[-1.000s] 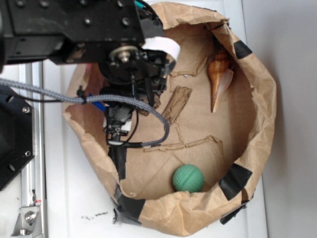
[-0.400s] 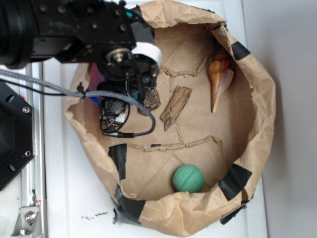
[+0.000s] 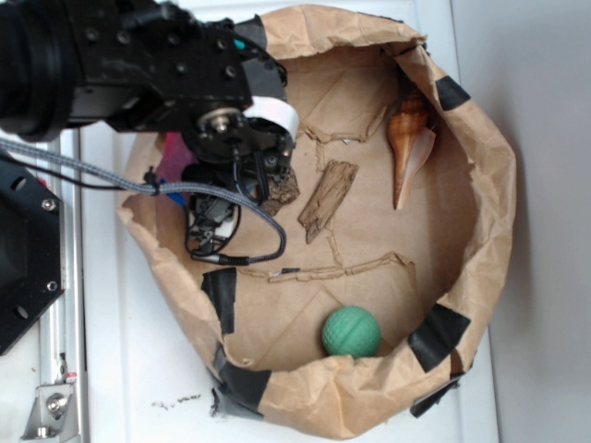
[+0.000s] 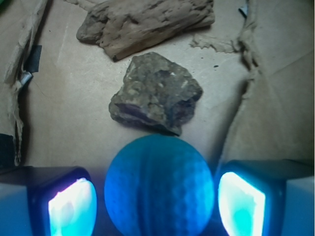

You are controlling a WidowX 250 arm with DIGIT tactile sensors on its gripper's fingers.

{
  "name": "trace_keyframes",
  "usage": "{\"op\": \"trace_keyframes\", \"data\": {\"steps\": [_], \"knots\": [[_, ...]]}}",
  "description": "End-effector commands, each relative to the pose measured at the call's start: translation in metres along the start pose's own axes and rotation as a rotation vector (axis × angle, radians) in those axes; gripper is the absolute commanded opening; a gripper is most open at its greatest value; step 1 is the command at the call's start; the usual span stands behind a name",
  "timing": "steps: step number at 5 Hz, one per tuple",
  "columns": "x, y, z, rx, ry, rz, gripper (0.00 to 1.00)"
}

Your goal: Grab the blue ball.

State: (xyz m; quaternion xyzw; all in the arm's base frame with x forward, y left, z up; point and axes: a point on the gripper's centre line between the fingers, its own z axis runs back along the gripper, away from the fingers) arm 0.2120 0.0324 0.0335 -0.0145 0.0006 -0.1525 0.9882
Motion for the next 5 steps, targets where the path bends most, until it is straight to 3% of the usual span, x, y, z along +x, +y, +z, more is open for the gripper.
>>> {"op": "trace_keyframes", "data": {"steps": [1, 2, 4, 5], "knots": [[-0.002, -0.012, -0.014, -0.012, -0.026, 0.006, 1.0], [-0.002, -0.011, -0.015, -0.021, -0.052, 0.034, 0.0], [-0.015, -0.02, -0.013, -0.012, -0.066, 0.032, 0.0], [0.008, -0.003, 0.001, -0.016, -0.079, 0.034, 0.0]]}}
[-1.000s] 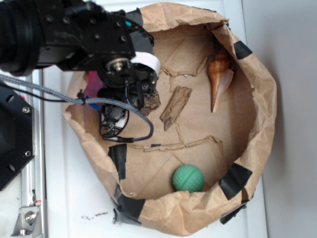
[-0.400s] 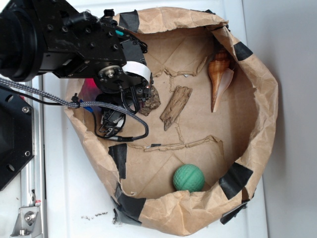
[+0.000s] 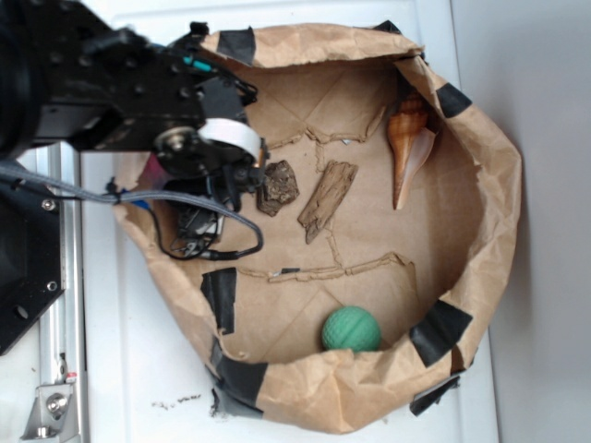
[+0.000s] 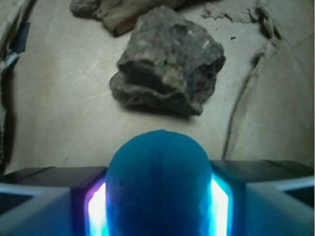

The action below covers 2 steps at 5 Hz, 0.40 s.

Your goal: Grab the blue ball.

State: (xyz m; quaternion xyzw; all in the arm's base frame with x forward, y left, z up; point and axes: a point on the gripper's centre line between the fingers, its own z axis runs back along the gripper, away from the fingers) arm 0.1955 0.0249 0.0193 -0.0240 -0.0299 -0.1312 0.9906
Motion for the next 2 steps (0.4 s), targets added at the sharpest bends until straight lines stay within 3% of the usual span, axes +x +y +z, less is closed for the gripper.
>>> {"op": "trace_keyframes", "data": {"steps": [1, 2], "knots": [[0.031, 0.014, 0.022, -0.001, -0.027, 0.005, 0.0], [0.043, 0.025, 0.037, 0.003, -0.03, 0.049, 0.0]]}}
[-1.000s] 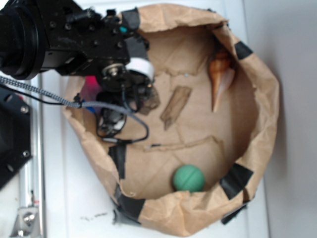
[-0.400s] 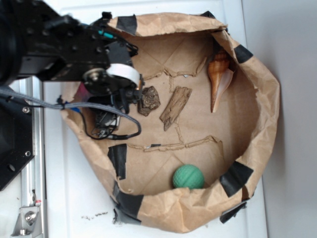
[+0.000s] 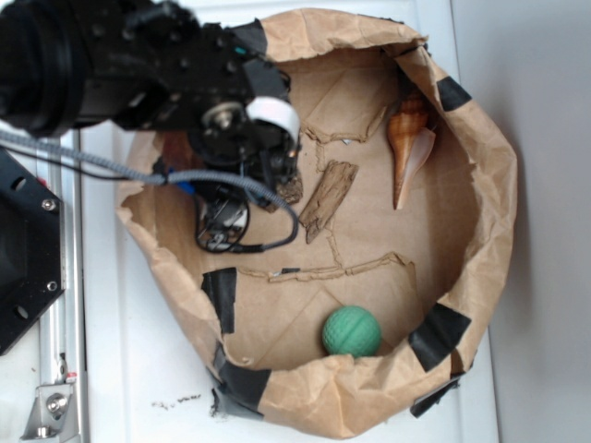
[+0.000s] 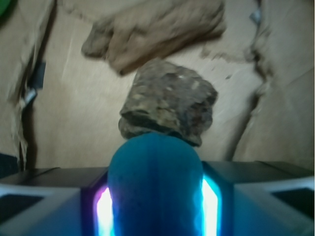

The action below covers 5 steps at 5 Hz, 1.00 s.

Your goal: Grab the blue ball.

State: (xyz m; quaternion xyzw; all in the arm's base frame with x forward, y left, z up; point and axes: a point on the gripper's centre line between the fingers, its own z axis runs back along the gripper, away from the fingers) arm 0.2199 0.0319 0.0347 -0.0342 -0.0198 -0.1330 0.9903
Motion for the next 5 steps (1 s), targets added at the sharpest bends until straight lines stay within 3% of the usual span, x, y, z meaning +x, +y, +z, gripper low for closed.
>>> {"op": "trace_keyframes", "data": {"steps": [1, 2, 3, 4, 5], "knots": [[0.035, 0.013, 0.066, 0.026, -0.083, 0.149, 0.0], [0.044, -0.002, 0.113, 0.011, -0.131, 0.207, 0.0], [0.044, -0.032, 0.14, 0.01, -0.166, 0.195, 0.0], [0.039, -0.049, 0.147, 0.045, -0.187, 0.171, 0.0], [0.036, -0.044, 0.144, 0.025, -0.205, 0.194, 0.0]]}}
